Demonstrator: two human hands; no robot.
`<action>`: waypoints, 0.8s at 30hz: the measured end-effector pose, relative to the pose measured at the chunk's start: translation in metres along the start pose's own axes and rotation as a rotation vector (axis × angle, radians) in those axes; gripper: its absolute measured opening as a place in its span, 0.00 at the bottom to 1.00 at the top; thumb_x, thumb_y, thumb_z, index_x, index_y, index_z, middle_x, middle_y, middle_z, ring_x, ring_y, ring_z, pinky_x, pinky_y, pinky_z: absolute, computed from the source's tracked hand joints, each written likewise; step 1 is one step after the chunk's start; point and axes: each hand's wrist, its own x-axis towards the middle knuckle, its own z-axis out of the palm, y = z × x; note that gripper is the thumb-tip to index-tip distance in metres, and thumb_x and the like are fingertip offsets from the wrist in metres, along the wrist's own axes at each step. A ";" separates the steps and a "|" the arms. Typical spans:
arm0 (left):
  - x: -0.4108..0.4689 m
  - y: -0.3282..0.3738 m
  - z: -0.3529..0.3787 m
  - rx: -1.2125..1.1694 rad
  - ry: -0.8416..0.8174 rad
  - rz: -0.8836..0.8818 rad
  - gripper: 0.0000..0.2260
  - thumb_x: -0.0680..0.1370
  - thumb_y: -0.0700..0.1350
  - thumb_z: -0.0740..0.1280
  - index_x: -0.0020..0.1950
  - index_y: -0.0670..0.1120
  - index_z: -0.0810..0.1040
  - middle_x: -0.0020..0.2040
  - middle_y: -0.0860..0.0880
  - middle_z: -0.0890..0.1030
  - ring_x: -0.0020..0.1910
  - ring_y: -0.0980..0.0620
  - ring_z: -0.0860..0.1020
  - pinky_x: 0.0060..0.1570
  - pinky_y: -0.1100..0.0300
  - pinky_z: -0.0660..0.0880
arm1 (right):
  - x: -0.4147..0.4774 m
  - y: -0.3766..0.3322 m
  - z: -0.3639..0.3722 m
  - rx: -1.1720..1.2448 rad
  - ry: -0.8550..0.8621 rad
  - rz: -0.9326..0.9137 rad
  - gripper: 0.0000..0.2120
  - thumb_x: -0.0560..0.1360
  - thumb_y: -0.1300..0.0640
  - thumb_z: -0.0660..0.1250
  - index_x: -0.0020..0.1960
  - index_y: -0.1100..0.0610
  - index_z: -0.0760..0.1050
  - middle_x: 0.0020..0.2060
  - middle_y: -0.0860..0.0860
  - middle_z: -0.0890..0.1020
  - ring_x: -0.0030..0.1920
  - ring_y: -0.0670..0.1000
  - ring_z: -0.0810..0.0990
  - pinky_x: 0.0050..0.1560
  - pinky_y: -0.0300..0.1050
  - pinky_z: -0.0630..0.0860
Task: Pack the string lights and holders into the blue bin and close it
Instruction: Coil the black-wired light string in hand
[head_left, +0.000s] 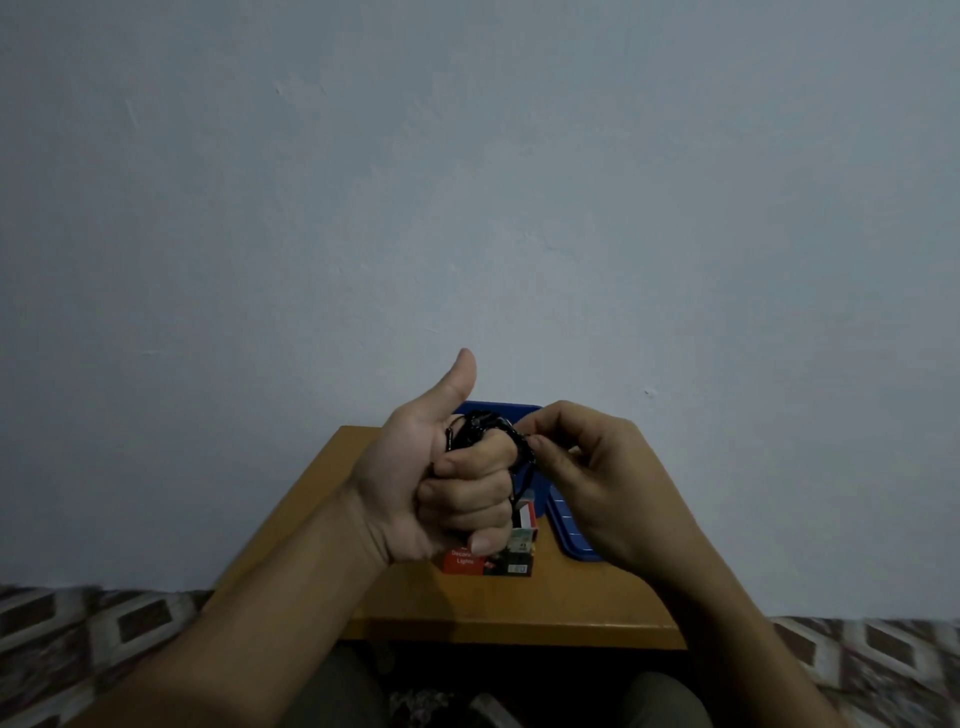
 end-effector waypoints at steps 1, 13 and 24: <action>0.000 0.000 0.000 -0.001 0.000 0.006 0.33 0.79 0.71 0.47 0.26 0.47 0.62 0.20 0.50 0.61 0.19 0.52 0.59 0.32 0.57 0.71 | 0.000 -0.001 0.002 -0.031 -0.004 -0.007 0.07 0.81 0.57 0.64 0.51 0.50 0.80 0.43 0.43 0.83 0.46 0.44 0.81 0.46 0.40 0.78; 0.000 0.001 -0.001 0.064 0.098 0.025 0.33 0.79 0.71 0.49 0.25 0.47 0.62 0.19 0.49 0.59 0.18 0.52 0.57 0.31 0.57 0.70 | -0.005 -0.006 -0.003 0.294 -0.192 0.120 0.14 0.81 0.65 0.61 0.54 0.55 0.83 0.46 0.55 0.86 0.50 0.59 0.84 0.56 0.62 0.80; 0.001 -0.003 -0.004 0.058 0.145 -0.005 0.34 0.78 0.70 0.51 0.23 0.46 0.69 0.17 0.51 0.66 0.16 0.55 0.65 0.28 0.59 0.73 | -0.005 0.000 0.001 0.484 -0.267 0.152 0.13 0.83 0.58 0.60 0.60 0.59 0.81 0.50 0.56 0.86 0.53 0.58 0.84 0.60 0.66 0.78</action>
